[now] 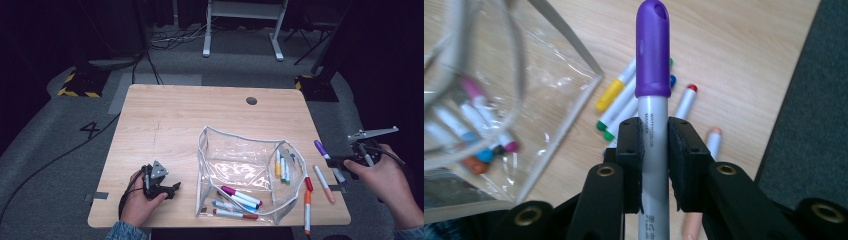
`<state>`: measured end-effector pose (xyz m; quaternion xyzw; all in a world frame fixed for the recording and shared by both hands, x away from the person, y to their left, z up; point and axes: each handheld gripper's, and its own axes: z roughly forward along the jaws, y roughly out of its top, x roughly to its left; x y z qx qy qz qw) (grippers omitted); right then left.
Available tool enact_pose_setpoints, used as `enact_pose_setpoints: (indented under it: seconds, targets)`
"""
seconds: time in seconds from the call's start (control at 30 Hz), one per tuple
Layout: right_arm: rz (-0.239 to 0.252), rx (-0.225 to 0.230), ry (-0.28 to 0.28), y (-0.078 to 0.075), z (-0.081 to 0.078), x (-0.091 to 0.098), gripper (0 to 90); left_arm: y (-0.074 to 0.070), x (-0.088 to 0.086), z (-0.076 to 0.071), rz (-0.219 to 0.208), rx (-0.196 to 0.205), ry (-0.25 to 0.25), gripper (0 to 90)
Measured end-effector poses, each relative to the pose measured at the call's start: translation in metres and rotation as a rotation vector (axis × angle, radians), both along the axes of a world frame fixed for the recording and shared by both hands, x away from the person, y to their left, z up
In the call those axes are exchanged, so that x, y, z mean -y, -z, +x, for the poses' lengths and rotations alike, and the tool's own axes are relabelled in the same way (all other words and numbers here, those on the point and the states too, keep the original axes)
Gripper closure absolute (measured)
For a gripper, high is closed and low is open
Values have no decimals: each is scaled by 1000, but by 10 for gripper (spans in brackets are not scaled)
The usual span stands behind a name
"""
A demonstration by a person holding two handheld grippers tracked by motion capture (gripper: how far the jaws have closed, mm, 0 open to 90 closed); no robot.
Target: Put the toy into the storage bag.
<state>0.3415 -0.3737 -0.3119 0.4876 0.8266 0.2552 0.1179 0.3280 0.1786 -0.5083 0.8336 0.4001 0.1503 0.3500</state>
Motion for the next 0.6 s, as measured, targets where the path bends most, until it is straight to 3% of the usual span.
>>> enact_pose_setpoints:
  seconds: [0.23,0.3,0.53,0.6]
  targets:
    - [3,32,-76,-28,-7,-23,771,0,0,0,0,0,0,198]
    - [4,46,-122,-40,-10,-36,771,0,0,0,1,0,0,198]
    - [-13,58,-247,-57,-16,-69,771,0,0,0,0,0,-1,198]
    - [-13,55,-261,-59,-17,-75,771,0,0,0,0,0,0,198]
